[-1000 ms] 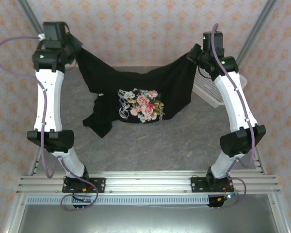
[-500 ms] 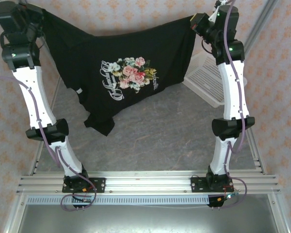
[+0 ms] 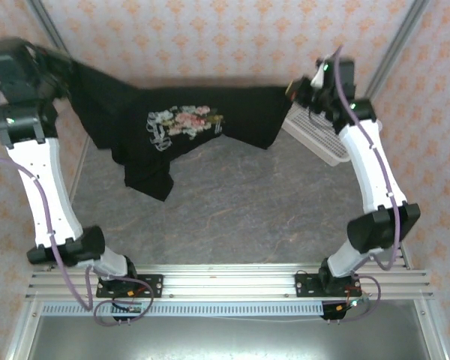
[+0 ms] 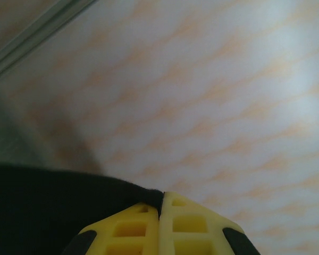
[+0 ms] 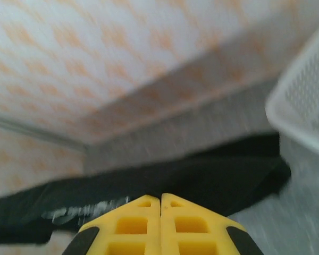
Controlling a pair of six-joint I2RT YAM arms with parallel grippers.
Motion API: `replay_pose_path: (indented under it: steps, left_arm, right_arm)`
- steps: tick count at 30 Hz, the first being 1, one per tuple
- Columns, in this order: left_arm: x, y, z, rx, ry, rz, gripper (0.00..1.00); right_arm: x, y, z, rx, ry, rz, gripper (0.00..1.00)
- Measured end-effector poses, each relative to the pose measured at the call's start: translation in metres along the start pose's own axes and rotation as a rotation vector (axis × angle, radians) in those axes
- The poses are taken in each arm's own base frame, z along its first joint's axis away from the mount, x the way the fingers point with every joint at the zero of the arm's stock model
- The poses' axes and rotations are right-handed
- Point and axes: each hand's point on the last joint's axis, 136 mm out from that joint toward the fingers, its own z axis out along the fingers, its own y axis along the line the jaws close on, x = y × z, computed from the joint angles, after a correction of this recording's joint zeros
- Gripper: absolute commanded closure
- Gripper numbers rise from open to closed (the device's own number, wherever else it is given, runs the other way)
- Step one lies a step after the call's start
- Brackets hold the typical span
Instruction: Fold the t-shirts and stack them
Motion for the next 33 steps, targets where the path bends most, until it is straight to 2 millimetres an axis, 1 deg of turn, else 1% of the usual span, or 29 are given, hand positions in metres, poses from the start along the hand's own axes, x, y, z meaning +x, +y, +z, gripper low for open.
replay_pose_path:
  steps: [1, 3, 4, 5, 6, 8, 9, 10, 11, 12, 14, 18, 21, 24, 27, 28, 29, 32, 33]
  left_arm:
    - [0.021, 0.028, 0.006, -0.085, 0.050, 0.009, 1.00]
    - [0.069, 0.098, 0.019, -0.287, 0.153, 0.048, 1.00]
    - [0.089, 0.130, 0.021, -0.377, 0.196, 0.069, 1.00]
    - [0.112, 0.171, 0.021, -0.488, 0.250, 0.093, 1.00]
    - [0.129, 0.205, 0.017, -0.583, 0.289, 0.112, 1.00]
    - [0.148, 0.259, 0.003, -0.746, 0.343, 0.152, 1.00]
    - [0.154, 0.279, -0.004, -0.809, 0.358, 0.174, 1.00]
    - [0.155, 0.289, -0.009, -0.844, 0.362, 0.191, 1.00]
    - [0.156, 0.298, -0.015, -0.876, 0.363, 0.214, 1.00]
    - [0.155, 0.303, -0.019, -0.894, 0.353, 0.229, 1.00]
    - [0.149, 0.304, -0.023, -0.906, 0.324, 0.252, 1.00]
    - [0.138, 0.305, -0.026, -0.927, 0.271, 0.279, 1.00]
    - [0.132, 0.306, -0.028, -0.946, 0.245, 0.296, 1.00]
    - [0.125, 0.305, -0.031, -0.964, 0.215, 0.319, 1.00]
    - [0.119, 0.301, -0.034, -0.971, 0.187, 0.327, 1.00]
    - [0.117, 0.301, -0.036, -0.974, 0.179, 0.327, 1.00]
    - [0.116, 0.301, -0.037, -0.978, 0.174, 0.327, 1.00]
    - [0.114, 0.301, -0.041, -0.988, 0.166, 0.332, 1.00]
    - [0.114, 0.301, -0.042, -0.989, 0.165, 0.330, 1.00]
  right_arm:
    - [0.030, -0.010, 0.006, 0.020, 0.062, -0.005, 1.00]
    - [0.115, -0.038, 0.016, 0.072, 0.234, -0.030, 1.00]
    - [0.151, -0.051, 0.019, 0.094, 0.308, -0.042, 1.00]
    - [0.193, -0.067, 0.018, 0.123, 0.398, -0.056, 1.00]
    - [0.231, -0.085, 0.016, 0.156, 0.480, -0.068, 1.00]
    - [0.286, -0.119, 0.006, 0.226, 0.606, -0.082, 1.00]
    - [0.306, -0.134, 0.000, 0.263, 0.657, -0.087, 1.00]
    - [0.320, -0.146, -0.005, 0.292, 0.693, -0.092, 1.00]
    - [0.329, -0.154, -0.009, 0.312, 0.719, -0.099, 1.00]
    - [0.335, -0.159, -0.012, 0.328, 0.738, -0.108, 1.00]
    - [0.337, -0.161, -0.013, 0.339, 0.751, -0.129, 1.00]
    - [0.340, -0.162, -0.005, 0.371, 0.790, -0.149, 1.00]
    - [0.346, -0.162, -0.001, 0.390, 0.827, -0.159, 1.00]
    - [0.356, -0.152, -0.004, 0.367, 0.857, -0.190, 1.00]
    - [0.367, -0.135, -0.009, 0.307, 0.888, -0.228, 1.00]
    - [0.370, -0.131, -0.012, 0.296, 0.901, -0.234, 0.94]
    - [0.372, -0.129, -0.015, 0.294, 0.912, -0.234, 0.81]
    - [0.373, -0.133, -0.025, 0.329, 0.924, -0.217, 0.54]
    - [0.370, -0.134, -0.028, 0.341, 0.912, -0.211, 0.48]
